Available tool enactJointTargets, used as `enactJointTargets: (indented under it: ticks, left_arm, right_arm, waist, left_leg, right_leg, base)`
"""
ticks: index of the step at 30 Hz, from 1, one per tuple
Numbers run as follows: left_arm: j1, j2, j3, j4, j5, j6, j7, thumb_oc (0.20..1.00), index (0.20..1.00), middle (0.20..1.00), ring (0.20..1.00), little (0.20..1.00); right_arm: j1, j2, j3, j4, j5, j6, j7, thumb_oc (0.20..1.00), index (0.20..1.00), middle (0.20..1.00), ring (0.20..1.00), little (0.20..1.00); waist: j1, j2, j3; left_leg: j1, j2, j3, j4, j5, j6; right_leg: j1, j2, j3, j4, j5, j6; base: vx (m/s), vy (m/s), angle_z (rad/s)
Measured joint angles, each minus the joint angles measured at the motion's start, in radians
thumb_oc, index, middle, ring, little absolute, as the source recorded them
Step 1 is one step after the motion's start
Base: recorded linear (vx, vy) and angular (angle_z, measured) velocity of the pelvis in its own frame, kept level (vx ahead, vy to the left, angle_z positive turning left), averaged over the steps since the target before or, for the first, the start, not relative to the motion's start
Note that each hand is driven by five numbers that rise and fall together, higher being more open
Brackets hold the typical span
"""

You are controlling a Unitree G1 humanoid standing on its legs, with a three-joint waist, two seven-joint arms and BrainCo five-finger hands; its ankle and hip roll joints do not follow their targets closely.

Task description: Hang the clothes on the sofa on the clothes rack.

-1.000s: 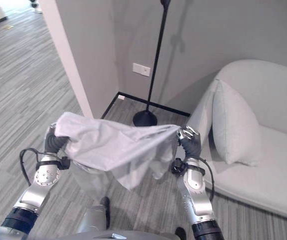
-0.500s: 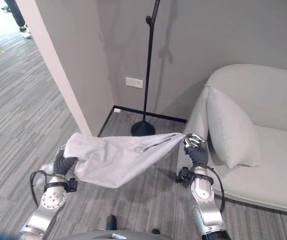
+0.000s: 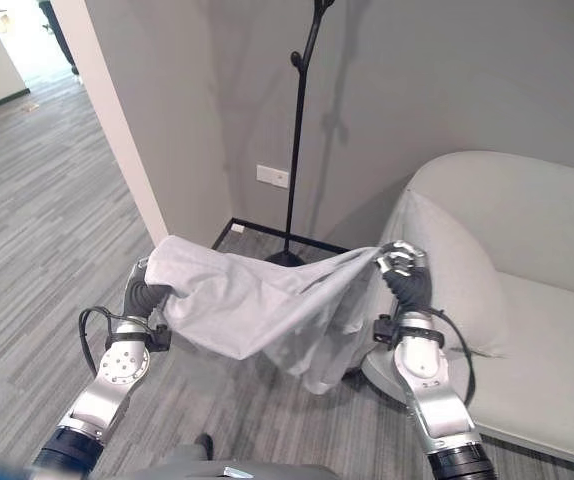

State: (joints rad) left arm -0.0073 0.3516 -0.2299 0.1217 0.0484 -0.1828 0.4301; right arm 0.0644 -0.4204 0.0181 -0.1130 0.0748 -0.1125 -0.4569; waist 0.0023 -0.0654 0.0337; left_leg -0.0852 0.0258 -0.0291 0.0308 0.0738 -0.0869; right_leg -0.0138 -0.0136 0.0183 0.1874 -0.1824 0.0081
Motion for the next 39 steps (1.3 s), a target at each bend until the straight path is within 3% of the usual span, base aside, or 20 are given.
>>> enactJointTargets:
  ticks: [3,5,6,7,8,9,10,12,13,15,21,23,24,26,28,29,32,35,36,39]
  left_arm:
    - [0.000,0.004,0.002,-0.007,0.015,-0.004,0.000,0.200,0.200,0.200,0.200,0.200]
    - [-0.023,0.025,0.002,-0.007,0.016,-0.005,0.001,0.200,0.200,0.200,0.200,0.200]
    - [-0.024,0.031,0.001,-0.007,0.021,-0.006,0.002,0.200,0.200,0.200,0.200,0.200]
    - [-0.020,0.029,0.001,-0.007,0.033,-0.005,0.003,0.200,0.200,0.200,0.200,0.200]
    - [-0.029,0.006,0.001,-0.008,0.047,-0.008,0.005,0.200,0.200,0.200,0.200,0.200]
    - [-0.024,-0.006,0.006,0.001,0.047,-0.010,0.021,0.200,0.200,0.200,0.200,0.200]
    - [-0.022,-0.002,0.016,-0.001,0.047,-0.011,0.028,0.200,0.200,0.200,0.200,0.200]
    - [-0.001,0.010,0.023,-0.029,0.047,-0.014,0.035,0.200,0.200,0.200,0.200,0.200]
    - [0.002,0.011,0.024,-0.028,0.047,-0.018,0.040,0.200,0.200,0.200,0.200,0.200]
    - [-0.002,0.011,0.022,-0.027,0.047,-0.018,0.040,0.200,0.200,0.200,0.200,0.200]
    - [0.004,0.027,0.020,-0.028,0.047,-0.018,0.040,0.200,0.200,0.200,0.200,0.200]
    - [0.000,0.043,0.020,-0.027,0.047,-0.018,0.040,0.200,0.200,0.200,0.200,0.200]
    - [0.000,0.047,0.021,-0.027,0.052,-0.018,0.041,0.200,0.200,0.200,0.200,0.200]
    - [-0.001,0.048,0.022,-0.023,0.052,-0.018,0.044,0.200,0.200,0.200,0.200,0.200]
    - [0.004,0.035,0.019,-0.020,0.052,-0.014,0.044,0.200,0.200,0.200,0.200,0.200]
    - [0.014,0.034,0.022,-0.022,0.052,-0.013,0.044,0.200,0.200,0.200,0.200,0.200]
    - [0.018,0.040,0.046,-0.025,0.051,-0.014,0.043,0.200,0.200,0.200,0.200,0.200]
    - [0.019,0.032,0.054,0.000,0.050,-0.014,0.045,0.200,0.200,0.200,0.200,0.200]
    - [0.008,0.033,0.051,0.023,0.049,-0.014,0.043,0.200,0.200,0.200,0.200,0.200]
    - [0.029,0.032,0.036,0.028,0.049,-0.013,0.042,0.200,0.200,0.200,0.200,0.200]
  right_arm:
    - [-0.022,-0.011,-0.007,0.004,-0.072,0.005,-0.030,0.200,0.200,0.200,0.200,0.200]
    - [-0.047,0.016,0.015,0.013,-0.116,0.020,-0.049,0.200,0.200,0.200,0.200,0.200]
    - [-0.061,0.032,0.019,0.013,-0.121,0.020,-0.058,0.200,0.200,0.200,0.200,0.200]
    - [-0.076,0.038,0.020,0.011,-0.132,0.020,-0.062,0.200,0.200,0.200,0.200,0.200]
    - [-0.136,0.023,0.017,0.011,-0.155,0.020,-0.088,0.200,0.200,0.200,0.200,0.200]
    - [-0.143,0.015,0.035,0.005,-0.164,0.026,-0.096,0.200,0.200,0.200,0.200,0.200]
    - [-0.130,0.021,0.033,-0.002,-0.185,0.033,-0.096,0.200,0.200,0.200,0.200,0.200]
    - [-0.089,0.041,0.018,-0.022,-0.195,0.040,-0.100,0.200,0.200,0.200,0.200,0.200]
    - [-0.088,0.046,0.030,-0.027,-0.195,0.042,-0.099,0.200,0.200,0.200,0.200,0.200]
    - [-0.077,0.051,0.035,-0.034,-0.195,0.042,-0.099,0.200,0.200,0.200,0.200,0.200]
    - [-0.046,0.072,0.041,-0.034,-0.226,0.048,-0.086,0.200,0.200,0.200,0.200,0.200]
    - [-0.058,0.079,0.045,-0.034,-0.232,0.050,-0.082,0.200,0.200,0.200,0.200,0.200]
    - [-0.060,0.080,0.052,-0.036,-0.234,0.050,-0.081,0.200,0.200,0.200,0.200,0.200]
    - [-0.083,0.083,0.069,-0.033,-0.235,0.051,-0.080,0.200,0.200,0.200,0.200,0.200]
    - [-0.091,0.092,0.086,-0.033,-0.234,0.050,-0.079,0.200,0.200,0.200,0.200,0.200]
    - [-0.081,0.094,0.097,-0.038,-0.234,0.049,-0.079,0.200,0.200,0.200,0.200,0.200]
    - [-0.081,0.093,0.108,-0.038,-0.234,0.048,-0.079,0.200,0.200,0.200,0.200,0.200]
    - [-0.081,0.080,0.109,-0.041,-0.230,0.047,-0.084,0.200,0.200,0.200,0.200,0.200]
    - [-0.080,0.082,0.108,-0.061,-0.226,0.047,-0.092,0.200,0.200,0.200,0.200,0.200]
    - [-0.072,0.084,0.106,-0.072,-0.222,0.045,-0.098,0.200,0.200,0.200,0.200,0.200]
  waist:
    - [-0.003,0.043,-0.009]
    - [0.014,-0.026,0.034]
    - [0.035,-0.046,0.047]
    - [0.059,-0.055,0.042]
    - [0.056,0.029,0.054]
    - [0.088,0.083,0.050]
    - [0.087,0.084,0.051]
    - [0.080,0.047,0.032]
    - [0.091,0.028,0.027]
    - [0.073,0.021,0.022]
    - [0.063,-0.018,-0.006]
    - [0.064,-0.008,-0.016]
    - [0.062,-0.013,-0.020]
    - [0.064,-0.012,-0.017]
    - [0.070,0.013,-0.002]
    - [0.063,0.030,-0.003]
    - [0.063,0.035,-0.002]
    - [0.059,0.060,0.014]
    - [0.027,0.046,0.025]
    - [0.023,0.010,0.028]
  left_leg:
    - [0.065,-0.018,-0.024,-0.088,0.007,0.051]
    - [-0.057,-0.057,-0.012,0.174,-0.060,-0.017]
    - [-0.104,-0.076,-0.019,0.228,-0.078,-0.019]
    - [-0.103,-0.089,-0.036,0.149,-0.069,-0.008]
    - [-0.128,-0.092,-0.074,0.021,-0.066,-0.012]
    - [-0.123,-0.086,-0.031,0.070,-0.083,-0.021]
    - [-0.100,-0.083,0.002,0.067,-0.083,-0.017]
    - [-0.061,-0.108,0.052,0.037,-0.074,0.021]
    - [-0.045,-0.137,0.076,0.042,-0.074,0.071]
    - [-0.042,-0.155,0.075,0.041,-0.079,0.113]
    - [0.012,-0.179,0.094,-0.016,-0.083,0.142]
    - [0.035,-0.159,0.096,-0.051,-0.048,0.210]
    - [0.046,-0.159,0.096,-0.055,-0.049,0.214]
    - [0.058,-0.157,0.097,-0.054,-0.056,0.235]
    - [0.099,-0.154,0.082,-0.054,-0.079,0.276]
    - [0.127,-0.146,0.077,-0.066,-0.072,0.265]
    - [0.131,-0.143,0.067,-0.079,-0.066,0.254]
    - [0.126,-0.109,0.014,-0.074,-0.090,0.234]
    - [0.129,-0.113,-0.015,-0.091,-0.078,0.217]
    - [0.184,-0.140,-0.048,-0.103,-0.096,0.193]
  right_leg:
    - [0.003,0.024,0.053,-0.020,0.022,0.016]
    - [0.049,0.000,0.148,-0.090,0.044,-0.015]
    - [0.054,-0.017,0.188,-0.116,0.062,-0.016]
    - [0.059,-0.025,0.214,-0.137,0.072,-0.019]
    - [0.105,-0.017,0.250,-0.200,0.070,-0.004]
    - [0.154,-0.017,0.325,-0.222,0.037,0.052]
    - [0.151,-0.003,0.314,-0.134,0.002,0.105]
    - [0.178,0.013,0.313,-0.081,-0.018,0.102]
    - [0.211,-0.015,0.288,-0.128,-0.023,0.094]
    - [0.227,-0.031,0.291,-0.151,-0.026,0.097]
    - [0.217,-0.053,0.288,-0.099,-0.033,0.134]
    - [0.107,-0.007,0.268,0.131,-0.079,0.205]
    - [0.050,-0.001,0.258,0.246,-0.084,0.227]
    - [-0.018,-0.004,0.232,0.398,-0.069,0.240]
    - [-0.063,-0.067,0.115,0.467,-0.063,0.191]
    - [-0.084,-0.095,0.055,0.446,-0.061,0.176]
    - [-0.130,-0.094,0.051,0.348,-0.042,0.164]
    - [-0.206,-0.001,0.075,0.095,-0.008,0.152]
    - [-0.265,0.013,0.104,-0.088,0.110,0.156]
    - [-0.273,-0.004,0.124,-0.215,0.210,0.158]
  base:
    - [0.18,0.013,-0.39]
    - [0.21,0.004,-0.52]
    - [0.15,0.014,-0.77]
    - [0.39,0.100,-1.11]
    - [0.53,0.211,-1.64]
    - [0.46,0.203,-1.52]
    - [0.36,0.206,-1.03]
    - [0.34,0.189,-0.50]
    - [0.30,0.150,-0.70]
    - [0.21,0.111,-0.20]
    - [0.18,0.111,-0.09]
    - [0.08,0.052,-0.13]
    - [0.07,0.071,-0.06]
    - [0.17,0.125,-0.08]
    - [0.23,0.088,0.05]
    - [0.09,-0.004,0.24]
    - [0.22,-0.074,0.20]
    - [0.16,-0.080,0.28]
    - [0.17,-0.096,0.64]
    - [0.17,-0.135,0.42]
